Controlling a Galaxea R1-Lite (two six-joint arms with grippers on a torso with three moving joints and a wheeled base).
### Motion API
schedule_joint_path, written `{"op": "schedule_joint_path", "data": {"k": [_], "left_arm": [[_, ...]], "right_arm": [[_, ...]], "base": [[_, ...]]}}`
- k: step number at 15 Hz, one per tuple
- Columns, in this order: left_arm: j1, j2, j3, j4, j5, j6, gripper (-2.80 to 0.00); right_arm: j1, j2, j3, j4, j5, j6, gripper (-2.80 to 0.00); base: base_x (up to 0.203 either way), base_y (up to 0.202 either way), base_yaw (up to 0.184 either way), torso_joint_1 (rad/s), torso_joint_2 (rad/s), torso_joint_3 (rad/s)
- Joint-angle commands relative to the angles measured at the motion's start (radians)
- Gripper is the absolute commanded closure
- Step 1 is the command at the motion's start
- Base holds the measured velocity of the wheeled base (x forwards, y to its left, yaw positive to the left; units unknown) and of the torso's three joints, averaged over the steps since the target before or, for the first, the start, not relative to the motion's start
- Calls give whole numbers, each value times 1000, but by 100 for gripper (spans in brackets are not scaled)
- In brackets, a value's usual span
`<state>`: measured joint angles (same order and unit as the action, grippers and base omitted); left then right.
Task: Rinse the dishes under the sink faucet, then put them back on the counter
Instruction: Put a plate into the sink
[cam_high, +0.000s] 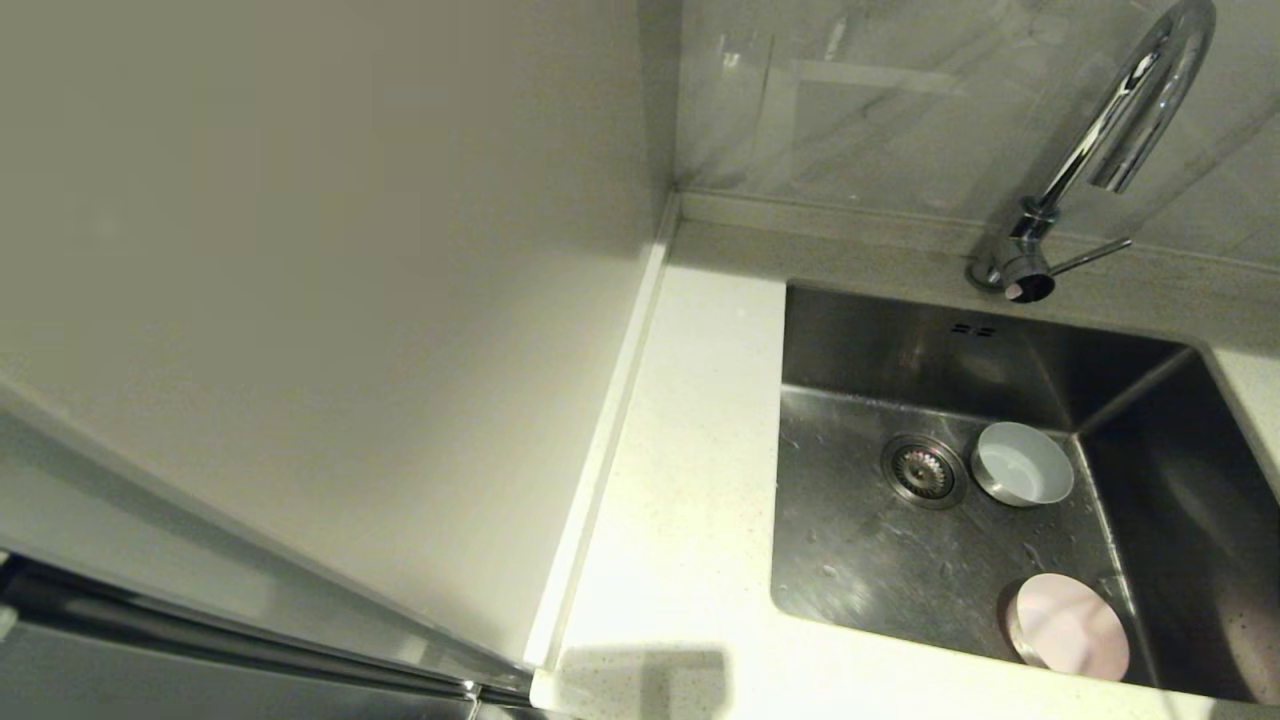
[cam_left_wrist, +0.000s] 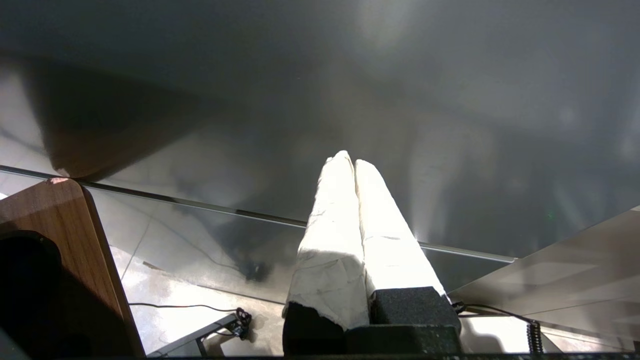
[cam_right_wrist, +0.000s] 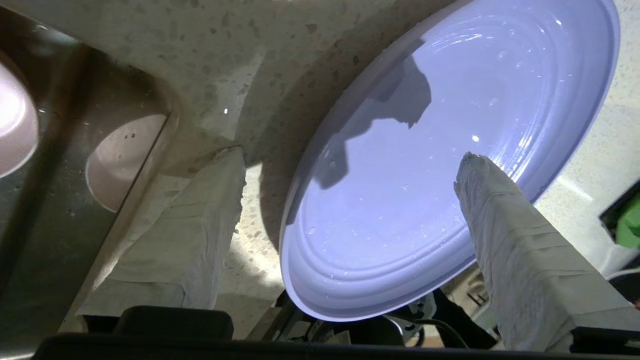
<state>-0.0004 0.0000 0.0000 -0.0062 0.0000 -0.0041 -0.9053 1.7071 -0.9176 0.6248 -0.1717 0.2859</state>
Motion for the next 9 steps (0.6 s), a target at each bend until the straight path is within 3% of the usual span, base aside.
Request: {"op": "schedule_joint_path", "data": {"k": [1, 9], "left_arm": [[0, 0, 2, 0, 0, -1, 0], [0, 0, 3, -1, 0, -1, 0]], "right_arm": [[2, 14, 12, -46, -3, -14, -280], [0, 31, 33, -71, -3, -31, -280]], "base": [[0, 0, 0, 0, 0, 0], [0, 0, 0, 0, 0, 0]]}}
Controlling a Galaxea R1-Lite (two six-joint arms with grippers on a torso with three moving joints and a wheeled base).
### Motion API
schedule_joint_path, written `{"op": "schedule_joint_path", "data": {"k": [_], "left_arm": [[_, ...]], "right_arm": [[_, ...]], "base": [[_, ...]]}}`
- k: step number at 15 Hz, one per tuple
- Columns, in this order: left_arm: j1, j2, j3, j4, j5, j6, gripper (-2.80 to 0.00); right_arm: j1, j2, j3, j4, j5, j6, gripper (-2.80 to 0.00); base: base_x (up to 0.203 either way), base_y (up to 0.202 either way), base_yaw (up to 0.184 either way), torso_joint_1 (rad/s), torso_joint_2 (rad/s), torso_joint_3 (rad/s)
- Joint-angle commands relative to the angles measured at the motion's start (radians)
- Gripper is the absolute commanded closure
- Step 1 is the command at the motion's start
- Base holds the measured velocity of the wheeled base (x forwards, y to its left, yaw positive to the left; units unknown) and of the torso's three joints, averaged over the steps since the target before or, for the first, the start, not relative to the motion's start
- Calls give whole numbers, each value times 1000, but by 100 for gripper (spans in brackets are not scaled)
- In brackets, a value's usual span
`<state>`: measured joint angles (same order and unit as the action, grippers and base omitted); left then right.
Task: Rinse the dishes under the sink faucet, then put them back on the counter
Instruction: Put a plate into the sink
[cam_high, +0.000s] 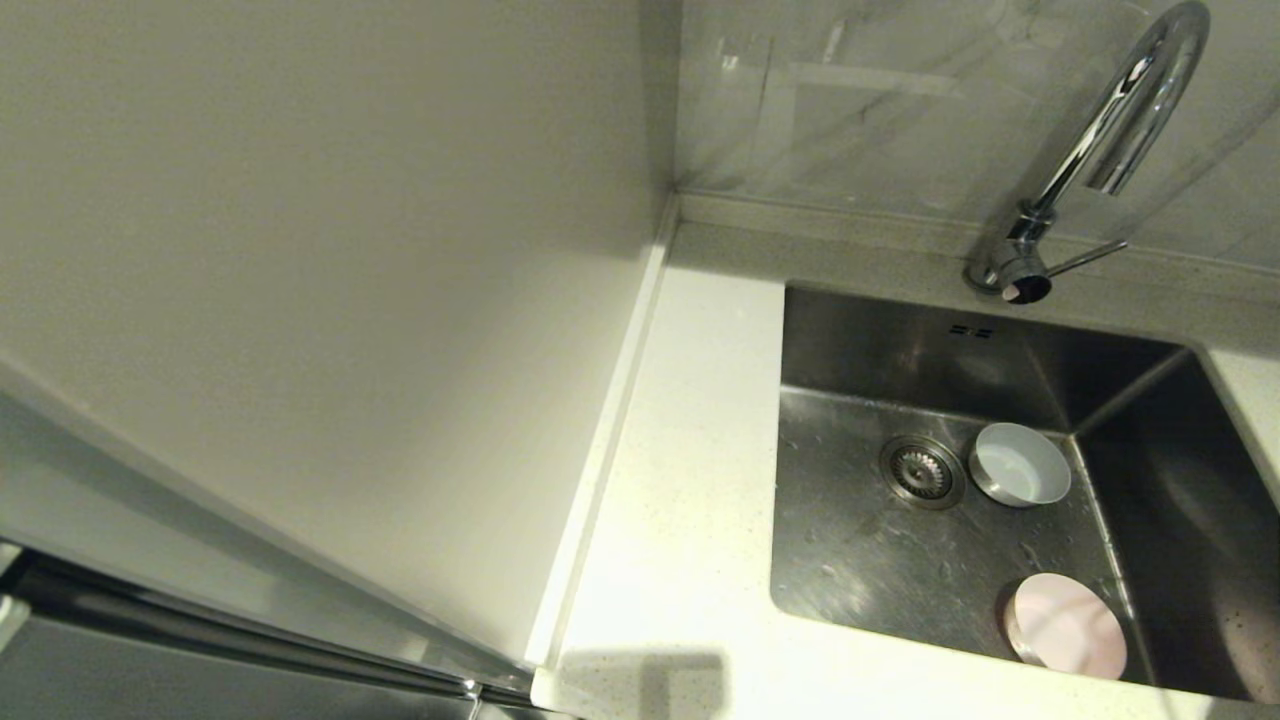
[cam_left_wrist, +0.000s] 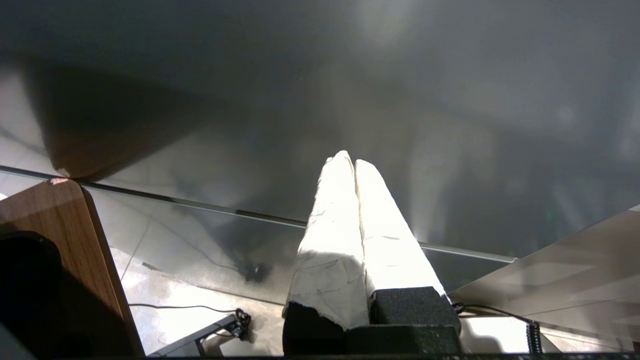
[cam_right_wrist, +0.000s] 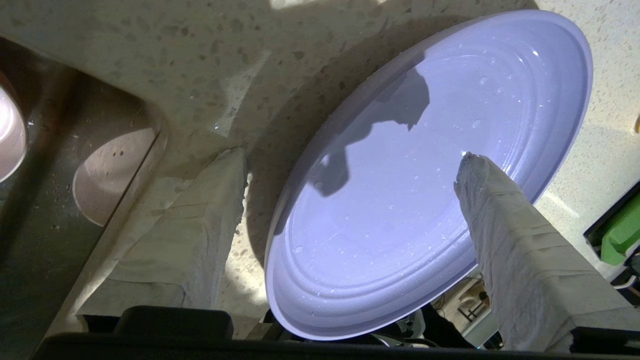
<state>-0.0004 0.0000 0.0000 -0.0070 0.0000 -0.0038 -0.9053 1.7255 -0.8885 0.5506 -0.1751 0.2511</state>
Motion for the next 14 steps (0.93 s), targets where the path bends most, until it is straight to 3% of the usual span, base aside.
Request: {"op": "schedule_joint_path", "data": {"k": [1, 14], "left_arm": [[0, 0, 3, 1, 0, -1, 0], [-1, 0, 3, -1, 0, -1, 0]], "right_arm": [[0, 12, 9, 3, 2, 4, -280], [4, 12, 42, 8, 4, 3, -280]], "base": [[0, 0, 0, 0, 0, 0], [0, 0, 0, 0, 0, 0]]}}
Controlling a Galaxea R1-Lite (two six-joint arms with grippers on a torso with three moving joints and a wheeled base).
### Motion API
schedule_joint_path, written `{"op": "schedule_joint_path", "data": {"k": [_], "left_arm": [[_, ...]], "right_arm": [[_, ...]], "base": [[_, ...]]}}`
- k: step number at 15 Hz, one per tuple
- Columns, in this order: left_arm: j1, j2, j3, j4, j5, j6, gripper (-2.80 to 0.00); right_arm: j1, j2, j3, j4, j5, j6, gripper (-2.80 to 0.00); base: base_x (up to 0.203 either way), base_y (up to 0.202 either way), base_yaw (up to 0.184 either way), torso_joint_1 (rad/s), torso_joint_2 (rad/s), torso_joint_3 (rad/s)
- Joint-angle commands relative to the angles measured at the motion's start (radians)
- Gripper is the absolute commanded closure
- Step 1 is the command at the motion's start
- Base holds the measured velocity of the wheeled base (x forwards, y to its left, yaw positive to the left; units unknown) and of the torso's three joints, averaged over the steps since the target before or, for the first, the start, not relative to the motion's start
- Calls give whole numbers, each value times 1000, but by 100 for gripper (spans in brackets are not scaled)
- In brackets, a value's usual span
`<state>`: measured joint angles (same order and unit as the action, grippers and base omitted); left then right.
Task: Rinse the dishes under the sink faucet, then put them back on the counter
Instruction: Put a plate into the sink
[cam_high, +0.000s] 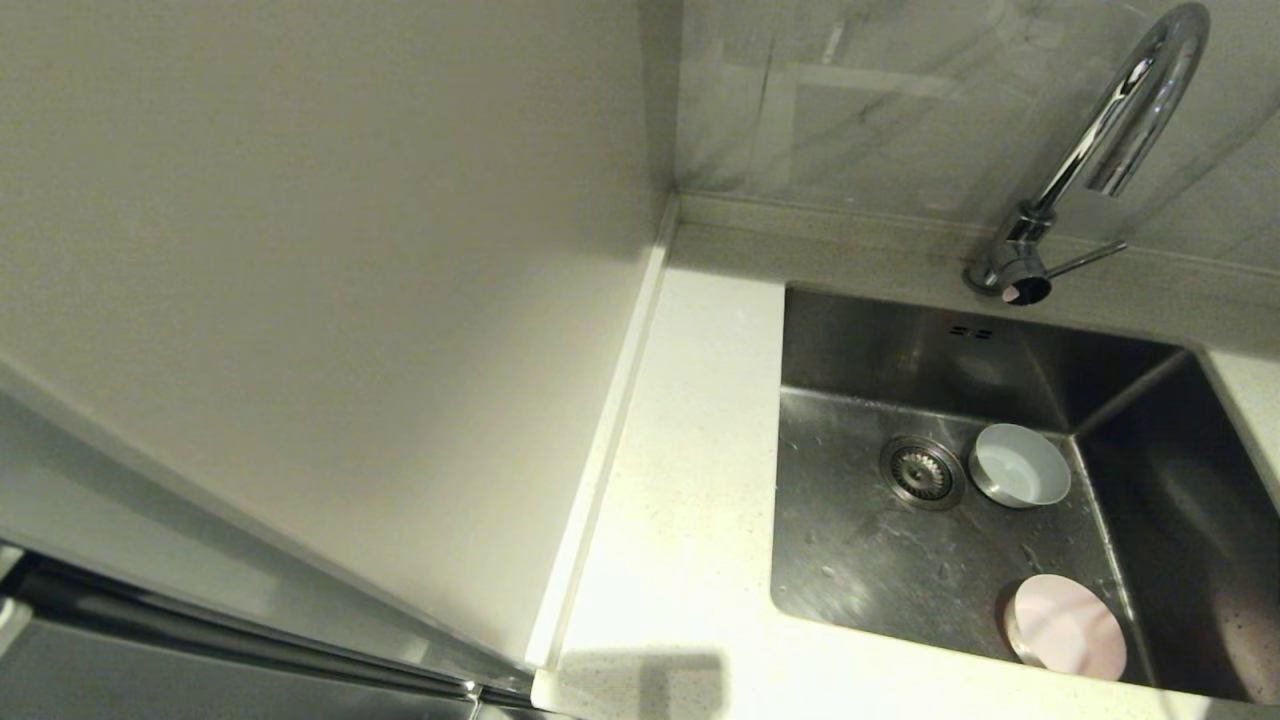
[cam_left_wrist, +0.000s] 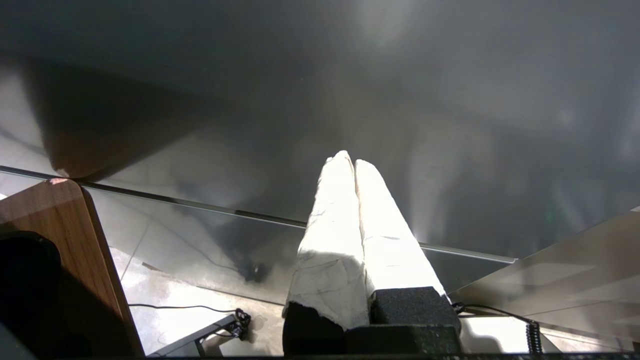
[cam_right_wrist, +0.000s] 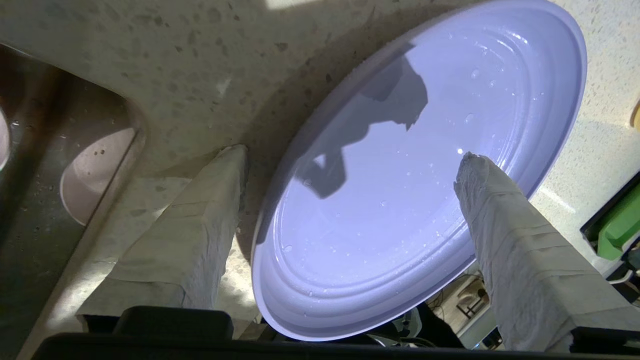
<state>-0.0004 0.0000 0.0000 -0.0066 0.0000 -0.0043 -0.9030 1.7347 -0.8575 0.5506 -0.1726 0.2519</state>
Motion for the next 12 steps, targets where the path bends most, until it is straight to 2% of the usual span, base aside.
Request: {"op": "schedule_joint_path", "data": {"k": [1, 12], "left_arm": [[0, 0, 3, -1, 0, 0, 0], [0, 0, 3, 0, 0, 0, 0]], "right_arm": [[3, -1, 15, 14, 2, 3, -280], [4, -14, 26, 19, 4, -6, -280]], "base": [[0, 0, 0, 0, 0, 0], [0, 0, 0, 0, 0, 0]]}}
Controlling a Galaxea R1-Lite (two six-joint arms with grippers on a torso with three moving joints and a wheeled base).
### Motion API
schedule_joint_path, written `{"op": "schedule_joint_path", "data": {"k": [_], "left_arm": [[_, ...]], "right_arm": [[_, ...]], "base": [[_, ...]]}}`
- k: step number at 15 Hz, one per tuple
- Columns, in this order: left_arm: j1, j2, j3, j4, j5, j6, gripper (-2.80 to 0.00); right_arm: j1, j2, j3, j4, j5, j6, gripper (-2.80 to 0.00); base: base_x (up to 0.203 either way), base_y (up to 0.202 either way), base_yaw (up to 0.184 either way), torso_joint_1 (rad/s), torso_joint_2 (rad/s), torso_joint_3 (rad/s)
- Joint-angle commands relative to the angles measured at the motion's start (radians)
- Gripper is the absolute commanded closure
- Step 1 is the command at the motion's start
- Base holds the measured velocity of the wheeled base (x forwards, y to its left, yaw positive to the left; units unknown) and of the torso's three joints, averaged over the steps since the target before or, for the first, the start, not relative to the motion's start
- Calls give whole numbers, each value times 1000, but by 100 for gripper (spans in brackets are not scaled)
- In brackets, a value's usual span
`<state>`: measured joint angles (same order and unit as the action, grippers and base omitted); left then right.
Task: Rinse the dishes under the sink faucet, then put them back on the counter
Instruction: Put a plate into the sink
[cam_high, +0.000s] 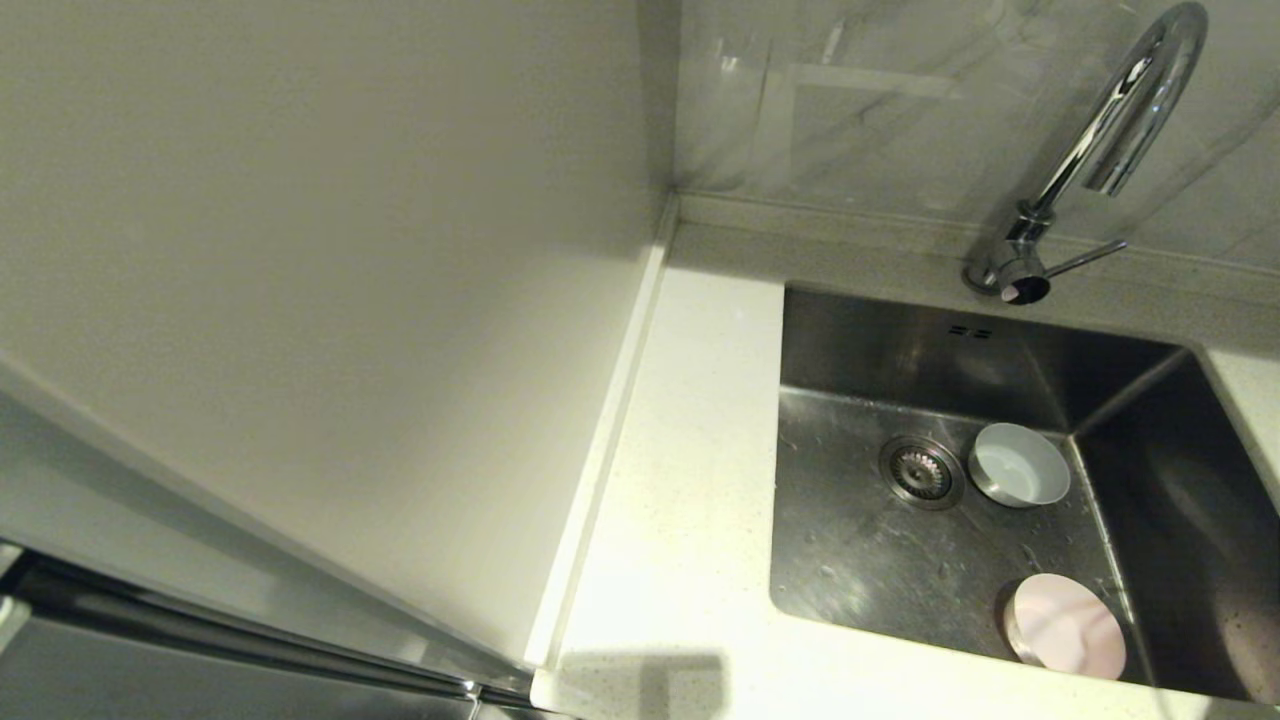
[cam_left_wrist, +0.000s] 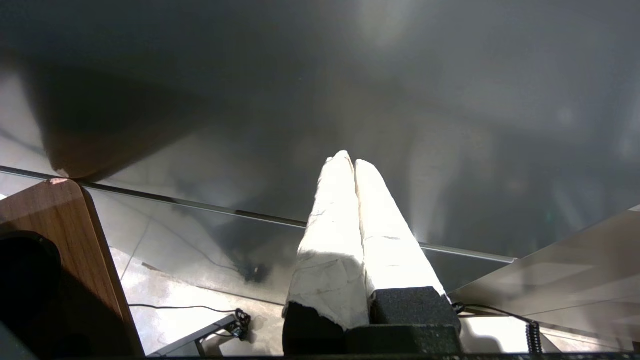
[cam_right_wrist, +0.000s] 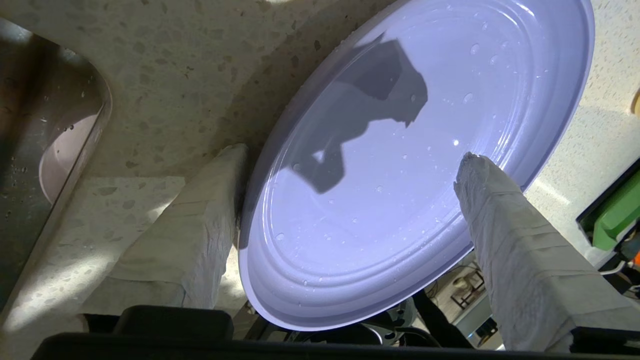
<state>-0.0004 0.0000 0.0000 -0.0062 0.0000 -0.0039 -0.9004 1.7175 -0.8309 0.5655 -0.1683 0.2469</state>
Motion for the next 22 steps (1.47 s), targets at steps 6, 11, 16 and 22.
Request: {"op": "schedule_joint_path", "data": {"k": [6, 11, 16, 22], "left_arm": [[-1, 0, 3, 0, 0, -1, 0], [0, 0, 3, -1, 0, -1, 0], [0, 0, 3, 0, 0, -1, 0], [0, 0, 2, 0, 0, -1, 0]], "right_arm": [[3, 5, -4, 5, -2, 3, 0], [4, 0, -1, 5, -2, 6, 0], [14, -27, 14, 5, 0, 8, 0], [196, -166, 22, 37, -10, -1, 0]], "base": [[0, 0, 0, 0, 0, 0], [0, 0, 0, 0, 0, 0], [0, 0, 0, 0, 0, 0], [0, 0, 0, 0, 0, 0]]}}
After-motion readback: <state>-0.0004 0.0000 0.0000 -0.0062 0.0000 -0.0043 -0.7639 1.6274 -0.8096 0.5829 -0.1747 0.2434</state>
